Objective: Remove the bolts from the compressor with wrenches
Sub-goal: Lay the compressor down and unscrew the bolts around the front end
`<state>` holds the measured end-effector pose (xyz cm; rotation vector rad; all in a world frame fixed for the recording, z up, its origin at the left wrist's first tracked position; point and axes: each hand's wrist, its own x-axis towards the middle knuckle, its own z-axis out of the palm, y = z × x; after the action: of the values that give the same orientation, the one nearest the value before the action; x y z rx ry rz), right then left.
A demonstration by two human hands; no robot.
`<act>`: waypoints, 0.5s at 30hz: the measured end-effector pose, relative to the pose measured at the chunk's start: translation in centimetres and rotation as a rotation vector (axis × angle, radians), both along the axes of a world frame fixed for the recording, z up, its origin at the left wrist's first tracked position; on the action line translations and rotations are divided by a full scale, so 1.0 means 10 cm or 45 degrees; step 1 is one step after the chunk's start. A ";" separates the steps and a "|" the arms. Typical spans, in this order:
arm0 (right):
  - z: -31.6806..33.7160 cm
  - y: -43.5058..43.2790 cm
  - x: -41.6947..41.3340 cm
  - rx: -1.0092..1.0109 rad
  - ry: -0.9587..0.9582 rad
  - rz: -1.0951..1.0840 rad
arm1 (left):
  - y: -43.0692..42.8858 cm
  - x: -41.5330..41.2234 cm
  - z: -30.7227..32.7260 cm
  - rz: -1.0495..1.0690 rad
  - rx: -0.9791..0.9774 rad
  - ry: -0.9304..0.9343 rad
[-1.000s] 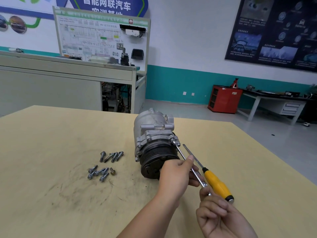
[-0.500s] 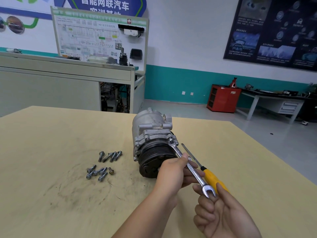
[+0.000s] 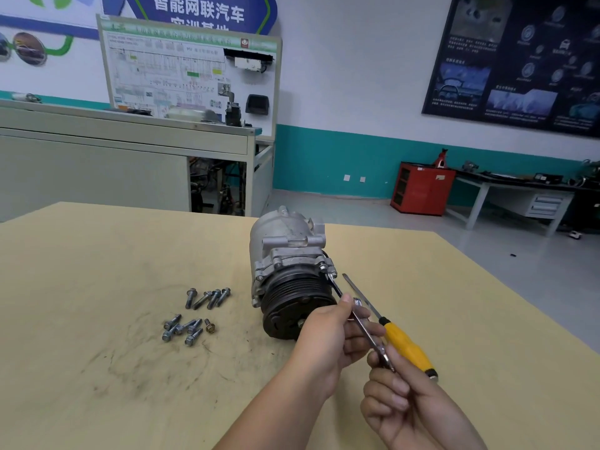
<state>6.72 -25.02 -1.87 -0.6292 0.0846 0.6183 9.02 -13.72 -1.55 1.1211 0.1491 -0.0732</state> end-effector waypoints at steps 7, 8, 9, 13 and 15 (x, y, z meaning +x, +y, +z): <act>-0.03 0.02 -0.05 -0.256 -0.119 -0.069 | 0.01 -0.03 -0.01 -0.017 0.146 -0.106; -0.03 0.01 -0.06 -0.255 -0.122 -0.058 | 0.00 -0.03 -0.01 -0.016 0.165 -0.116; -0.01 0.01 -0.08 -0.256 -0.111 -0.051 | -0.01 -0.03 0.00 -0.014 0.182 -0.123; 0.01 -0.02 -0.07 -0.373 -0.093 -0.031 | -0.03 -0.06 0.00 -0.011 0.233 -0.156; -0.01 -0.03 -0.04 -0.437 -0.081 -0.053 | -0.03 -0.08 0.01 -0.007 0.243 -0.170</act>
<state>6.31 -25.30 -1.96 -0.9762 0.1461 0.5467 8.22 -14.00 -1.42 1.3131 0.0338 0.0115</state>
